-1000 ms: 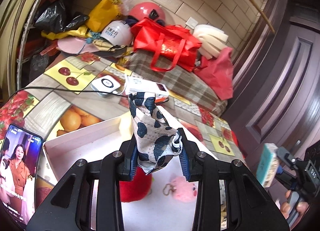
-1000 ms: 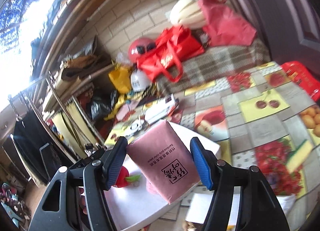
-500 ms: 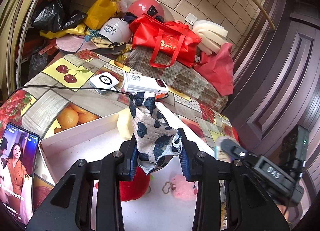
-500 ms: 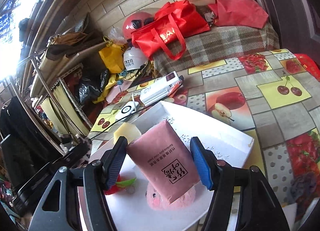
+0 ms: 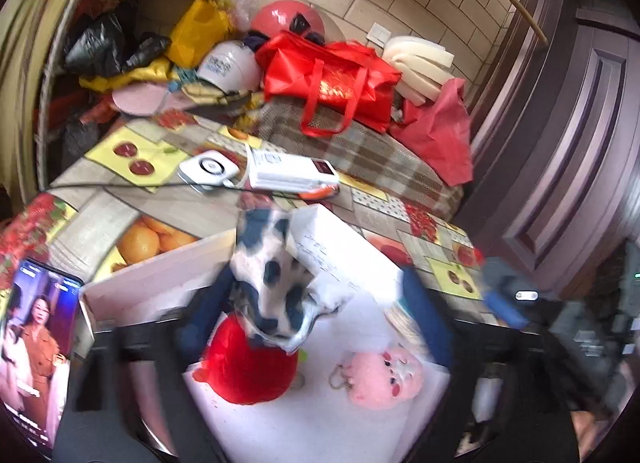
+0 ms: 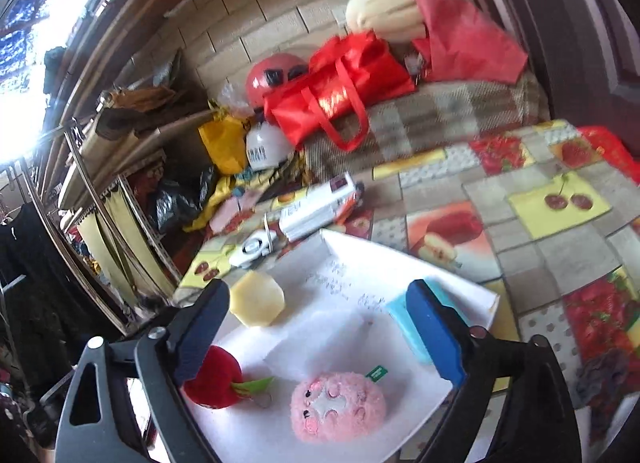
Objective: Organize soft objects
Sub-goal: 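Open the left tool to drop the cow-print cloth while the right tool releases the pink packet into the box, then move both open tools away from the box toward the loose items on the table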
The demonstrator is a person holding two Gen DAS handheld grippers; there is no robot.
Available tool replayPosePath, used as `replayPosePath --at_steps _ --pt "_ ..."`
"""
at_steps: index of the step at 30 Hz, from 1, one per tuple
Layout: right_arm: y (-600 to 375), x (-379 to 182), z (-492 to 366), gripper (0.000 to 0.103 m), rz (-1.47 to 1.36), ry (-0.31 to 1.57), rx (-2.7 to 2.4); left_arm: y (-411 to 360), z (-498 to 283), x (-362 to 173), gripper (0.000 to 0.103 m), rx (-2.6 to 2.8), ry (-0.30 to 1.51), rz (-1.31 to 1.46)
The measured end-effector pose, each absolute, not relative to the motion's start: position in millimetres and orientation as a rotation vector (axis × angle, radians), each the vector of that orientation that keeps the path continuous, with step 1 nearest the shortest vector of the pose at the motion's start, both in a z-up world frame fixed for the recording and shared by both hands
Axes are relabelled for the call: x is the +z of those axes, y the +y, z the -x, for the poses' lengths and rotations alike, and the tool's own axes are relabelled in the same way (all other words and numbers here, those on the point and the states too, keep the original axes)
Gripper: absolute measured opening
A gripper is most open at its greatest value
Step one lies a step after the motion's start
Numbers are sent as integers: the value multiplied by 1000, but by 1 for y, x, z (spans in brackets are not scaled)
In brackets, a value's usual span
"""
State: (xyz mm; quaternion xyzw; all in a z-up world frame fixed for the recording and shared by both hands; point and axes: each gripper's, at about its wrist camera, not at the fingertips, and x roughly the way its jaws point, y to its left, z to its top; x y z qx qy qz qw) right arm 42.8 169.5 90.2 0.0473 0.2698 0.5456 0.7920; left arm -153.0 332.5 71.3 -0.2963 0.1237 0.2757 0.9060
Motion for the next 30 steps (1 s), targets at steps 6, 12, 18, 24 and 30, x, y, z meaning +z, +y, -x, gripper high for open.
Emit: replayPosePath --at_steps 6,12,18,24,30 --pt "132 143 -15 103 -146 417 1223 330 177 82 103 689 128 587" --pt "119 197 44 103 -4 434 1361 352 227 74 103 798 -78 753" --pt "116 213 144 103 357 484 1562 348 199 66 103 676 24 787" --pt "95 223 221 103 487 495 1737 323 165 64 103 569 123 733" --pt "102 224 219 103 458 573 1745 311 150 60 103 542 180 697"
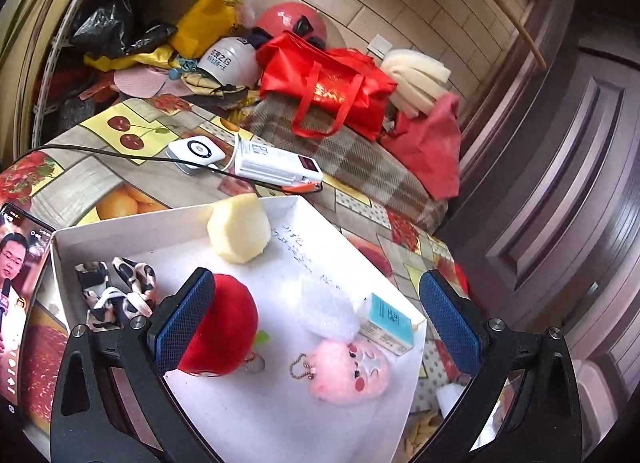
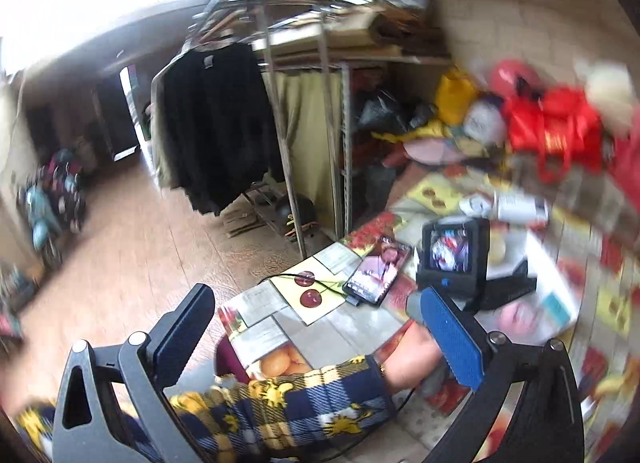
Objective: Organize soft objects
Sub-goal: 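Move both open tools away from the box toward the loose items on the table, then grasp the white foam strip with the left tool while the right tool grasps the white face mask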
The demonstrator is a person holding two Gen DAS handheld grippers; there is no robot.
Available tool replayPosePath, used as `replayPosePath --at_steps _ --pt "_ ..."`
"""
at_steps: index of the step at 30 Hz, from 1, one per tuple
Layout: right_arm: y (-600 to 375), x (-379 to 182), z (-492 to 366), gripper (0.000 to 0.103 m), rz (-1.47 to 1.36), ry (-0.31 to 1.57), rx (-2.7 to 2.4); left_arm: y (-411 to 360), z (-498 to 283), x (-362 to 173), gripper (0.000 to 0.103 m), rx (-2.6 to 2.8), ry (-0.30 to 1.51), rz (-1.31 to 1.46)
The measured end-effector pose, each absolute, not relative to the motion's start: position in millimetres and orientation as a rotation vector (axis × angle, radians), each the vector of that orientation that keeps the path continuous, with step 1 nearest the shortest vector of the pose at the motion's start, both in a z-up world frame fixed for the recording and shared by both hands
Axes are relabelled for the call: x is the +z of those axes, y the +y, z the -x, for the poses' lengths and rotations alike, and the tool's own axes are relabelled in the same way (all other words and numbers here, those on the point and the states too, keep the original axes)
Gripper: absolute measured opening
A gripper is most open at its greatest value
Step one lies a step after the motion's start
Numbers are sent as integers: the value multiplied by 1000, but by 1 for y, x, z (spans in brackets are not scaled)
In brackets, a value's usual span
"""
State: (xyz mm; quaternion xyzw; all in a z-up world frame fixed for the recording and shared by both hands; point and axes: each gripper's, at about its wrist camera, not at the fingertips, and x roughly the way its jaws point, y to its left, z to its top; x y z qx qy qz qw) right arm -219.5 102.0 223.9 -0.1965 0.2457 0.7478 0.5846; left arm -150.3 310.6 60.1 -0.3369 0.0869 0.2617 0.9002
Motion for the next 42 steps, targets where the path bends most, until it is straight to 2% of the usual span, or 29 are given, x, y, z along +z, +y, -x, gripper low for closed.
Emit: replayPosePath --at_steps 3,14,23,29,35,38,42 --pt "110 226 213 103 429 649 1755 307 151 62 103 530 169 689" --pt "67 228 271 103 559 317 1907 291 145 74 103 502 157 595" --pt "58 226 241 103 439 300 1795 283 141 77 103 490 161 543" --pt "38 190 175 103 328 304 1608 278 136 77 103 480 174 512" --pt "-4 120 -10 103 6 614 1139 267 132 80 103 463 173 458" --pt "-27 84 -63 103 0 649 945 260 128 80 103 444 185 426" --pt "-28 37 -98 103 141 763 801 247 122 84 103 405 205 357"
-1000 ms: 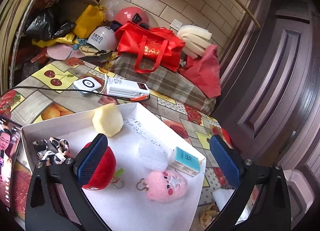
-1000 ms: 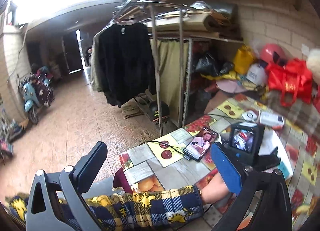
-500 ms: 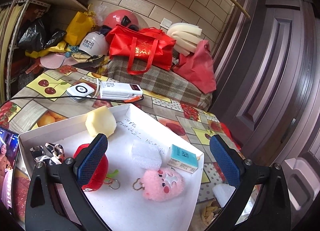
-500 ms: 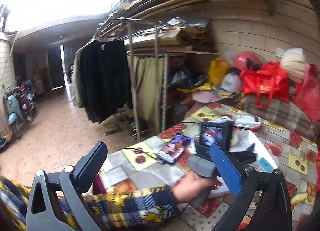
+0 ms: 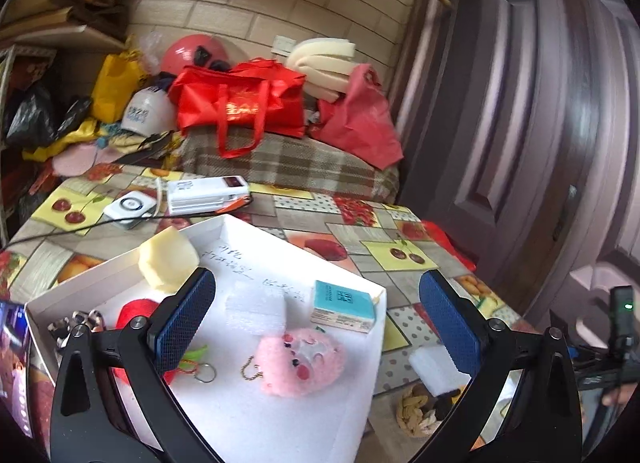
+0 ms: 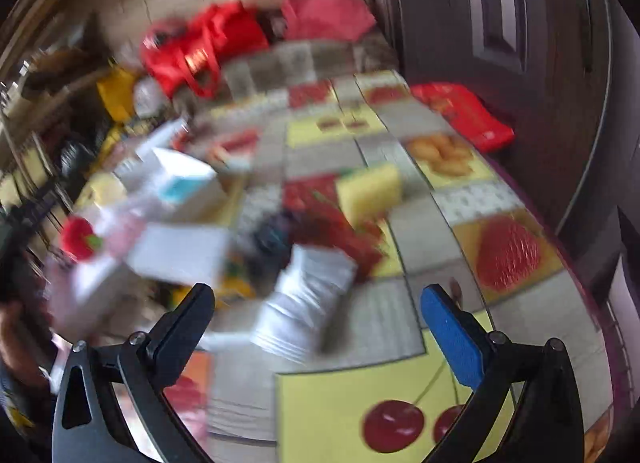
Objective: Organize soft objects
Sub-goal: 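Grasp the white foam strip with the left tool while the right tool grasps the white face mask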
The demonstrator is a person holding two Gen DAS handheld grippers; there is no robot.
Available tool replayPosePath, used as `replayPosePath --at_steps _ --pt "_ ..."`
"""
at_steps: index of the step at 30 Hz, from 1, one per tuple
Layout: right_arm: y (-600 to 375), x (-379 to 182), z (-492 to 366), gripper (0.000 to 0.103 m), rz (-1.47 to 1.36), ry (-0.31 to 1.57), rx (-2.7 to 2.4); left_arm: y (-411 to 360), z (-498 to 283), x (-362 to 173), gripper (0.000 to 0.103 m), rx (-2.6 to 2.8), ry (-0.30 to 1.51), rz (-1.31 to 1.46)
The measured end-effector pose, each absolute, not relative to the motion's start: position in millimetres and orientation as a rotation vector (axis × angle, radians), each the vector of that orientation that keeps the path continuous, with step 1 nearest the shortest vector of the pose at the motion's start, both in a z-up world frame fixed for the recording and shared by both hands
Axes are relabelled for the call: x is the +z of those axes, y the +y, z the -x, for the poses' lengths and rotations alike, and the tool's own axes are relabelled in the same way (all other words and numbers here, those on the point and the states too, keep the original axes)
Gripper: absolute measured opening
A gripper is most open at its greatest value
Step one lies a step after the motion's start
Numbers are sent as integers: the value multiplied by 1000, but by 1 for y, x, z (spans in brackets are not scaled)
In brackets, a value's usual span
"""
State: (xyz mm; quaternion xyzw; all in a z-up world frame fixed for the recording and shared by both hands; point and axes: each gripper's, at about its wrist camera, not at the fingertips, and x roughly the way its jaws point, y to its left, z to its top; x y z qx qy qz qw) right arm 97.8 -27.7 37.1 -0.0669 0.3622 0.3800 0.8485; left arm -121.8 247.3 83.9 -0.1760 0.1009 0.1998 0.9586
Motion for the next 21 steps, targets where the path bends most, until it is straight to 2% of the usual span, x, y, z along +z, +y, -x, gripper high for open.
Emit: replayPosePath --at_steps 6,8,9,10,11,12,21 --pt "-11 19 -104 100 134 817 863 199 102 94 103 206 272 135" --pt "3 11 -106 84 210 811 843 179 88 91 103 154 334 60" --pt "10 4 -109 67 252 824 829 173 82 89 103 142 361 42" --pt "12 -1 -113 60 261 840 831 167 72 86 103 125 408 25" --pt "9 0 -114 58 255 831 837 162 64 84 103 112 445 15" --pt "5 2 -115 46 247 826 844 157 55 81 103 98 485 5" --pt "-22 -1 -130 45 104 864 897 130 -21 70 103 -15 705 -77"
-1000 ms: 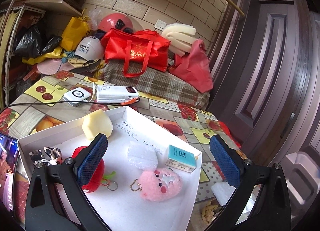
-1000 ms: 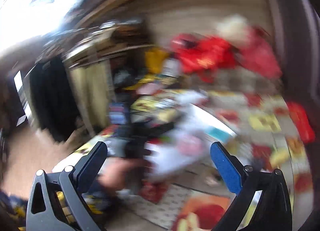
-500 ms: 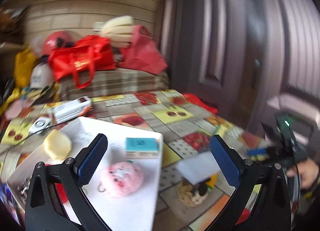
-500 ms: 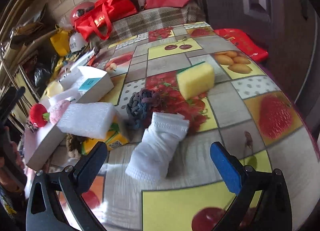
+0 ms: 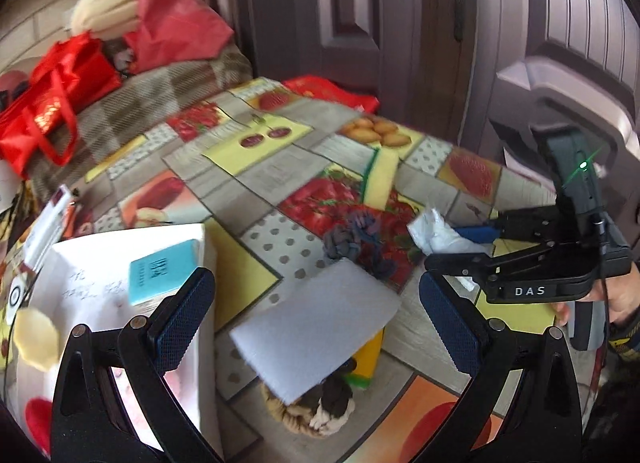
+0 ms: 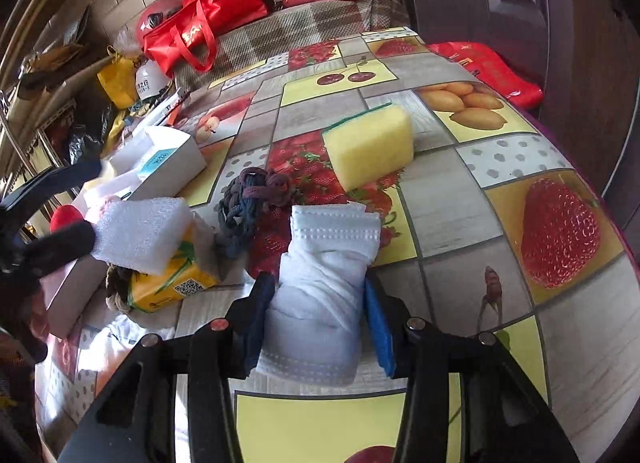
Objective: Organize soft objects
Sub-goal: 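Grasp the white foam strip with the left tool while the right tool grasps the white face mask, then carry the foam strip with the left tool while the right tool carries the face mask over the box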
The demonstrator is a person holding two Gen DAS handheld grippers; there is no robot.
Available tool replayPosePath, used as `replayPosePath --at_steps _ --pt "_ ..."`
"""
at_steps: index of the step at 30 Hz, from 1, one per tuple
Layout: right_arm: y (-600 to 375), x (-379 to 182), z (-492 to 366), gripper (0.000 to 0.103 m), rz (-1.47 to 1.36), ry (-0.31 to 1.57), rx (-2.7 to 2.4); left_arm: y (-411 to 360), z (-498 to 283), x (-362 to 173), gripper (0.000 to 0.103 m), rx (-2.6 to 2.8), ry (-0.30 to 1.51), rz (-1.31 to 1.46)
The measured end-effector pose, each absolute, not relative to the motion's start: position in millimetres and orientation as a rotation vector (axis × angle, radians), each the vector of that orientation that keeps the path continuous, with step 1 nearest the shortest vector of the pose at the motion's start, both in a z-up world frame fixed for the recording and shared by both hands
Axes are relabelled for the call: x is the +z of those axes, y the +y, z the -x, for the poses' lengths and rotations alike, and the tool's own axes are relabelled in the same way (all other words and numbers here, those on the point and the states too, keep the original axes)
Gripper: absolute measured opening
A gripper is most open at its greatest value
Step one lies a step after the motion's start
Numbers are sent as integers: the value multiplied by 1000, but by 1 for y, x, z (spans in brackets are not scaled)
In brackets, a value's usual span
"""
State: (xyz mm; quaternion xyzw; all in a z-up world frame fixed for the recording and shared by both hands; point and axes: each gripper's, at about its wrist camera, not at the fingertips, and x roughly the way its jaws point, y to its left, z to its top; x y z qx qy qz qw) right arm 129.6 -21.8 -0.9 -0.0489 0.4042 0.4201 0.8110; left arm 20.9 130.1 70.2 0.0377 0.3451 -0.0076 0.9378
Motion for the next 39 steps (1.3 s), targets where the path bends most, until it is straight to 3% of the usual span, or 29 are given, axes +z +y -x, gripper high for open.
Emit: replayPosePath --at_steps 6,7,8,11,12,31,33,39 --pt "-22 -1 -132 45 84 870 908 118 -49 43 102 -36 899 -153" --pt "-22 -1 -133 45 73 874 914 118 -48 39 92 -30 918 -149" --pt "-24 -1 -135 45 58 878 920 119 -45 36 73 -36 929 -132" --pt "-24 -1 -137 45 41 883 927 117 -32 33 43 -17 915 -118" --pt "-24 -1 -136 45 41 883 927 117 -30 34 39 -16 908 -113" --pt "-25 -1 -137 45 35 885 929 109 -26 49 37 36 804 -92" --pt "-25 -1 -136 45 30 885 930 112 -29 47 19 39 806 -64" --pt "-29 1 -136 44 14 875 920 118 -14 52 19 71 698 -7"
